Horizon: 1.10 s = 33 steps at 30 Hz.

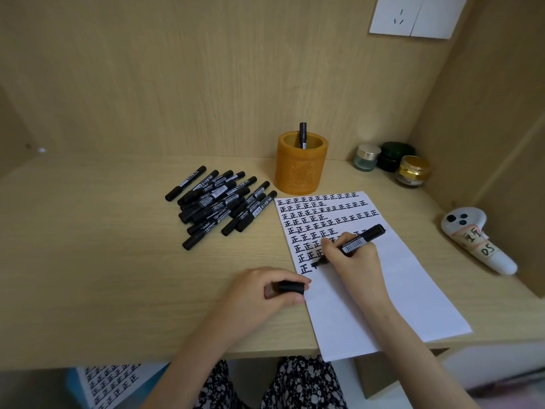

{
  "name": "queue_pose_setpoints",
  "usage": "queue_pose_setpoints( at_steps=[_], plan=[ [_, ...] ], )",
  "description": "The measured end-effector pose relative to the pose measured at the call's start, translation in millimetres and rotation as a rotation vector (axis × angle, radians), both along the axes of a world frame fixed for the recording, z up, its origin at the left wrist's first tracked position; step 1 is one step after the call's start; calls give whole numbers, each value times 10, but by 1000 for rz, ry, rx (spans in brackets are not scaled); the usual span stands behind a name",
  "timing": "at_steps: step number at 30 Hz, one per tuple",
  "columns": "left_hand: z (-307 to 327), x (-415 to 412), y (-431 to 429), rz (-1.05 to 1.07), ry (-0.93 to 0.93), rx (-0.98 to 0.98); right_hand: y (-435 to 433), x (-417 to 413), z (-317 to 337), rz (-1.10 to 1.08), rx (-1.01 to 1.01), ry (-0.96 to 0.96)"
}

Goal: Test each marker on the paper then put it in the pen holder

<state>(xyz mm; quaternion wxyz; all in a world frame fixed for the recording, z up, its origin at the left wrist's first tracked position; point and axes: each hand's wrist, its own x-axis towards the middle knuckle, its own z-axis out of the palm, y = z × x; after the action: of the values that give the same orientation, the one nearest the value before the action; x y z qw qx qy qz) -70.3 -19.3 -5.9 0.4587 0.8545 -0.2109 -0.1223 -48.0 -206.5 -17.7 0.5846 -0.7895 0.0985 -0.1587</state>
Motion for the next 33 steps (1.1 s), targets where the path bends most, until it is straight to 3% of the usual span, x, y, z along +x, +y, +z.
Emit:
queue_pose_setpoints(
  at_steps=[33],
  plan=[
    [-44, 2, 23, 4, 6, -5, -17, -7, 4, -21, -25, -36]
  ],
)
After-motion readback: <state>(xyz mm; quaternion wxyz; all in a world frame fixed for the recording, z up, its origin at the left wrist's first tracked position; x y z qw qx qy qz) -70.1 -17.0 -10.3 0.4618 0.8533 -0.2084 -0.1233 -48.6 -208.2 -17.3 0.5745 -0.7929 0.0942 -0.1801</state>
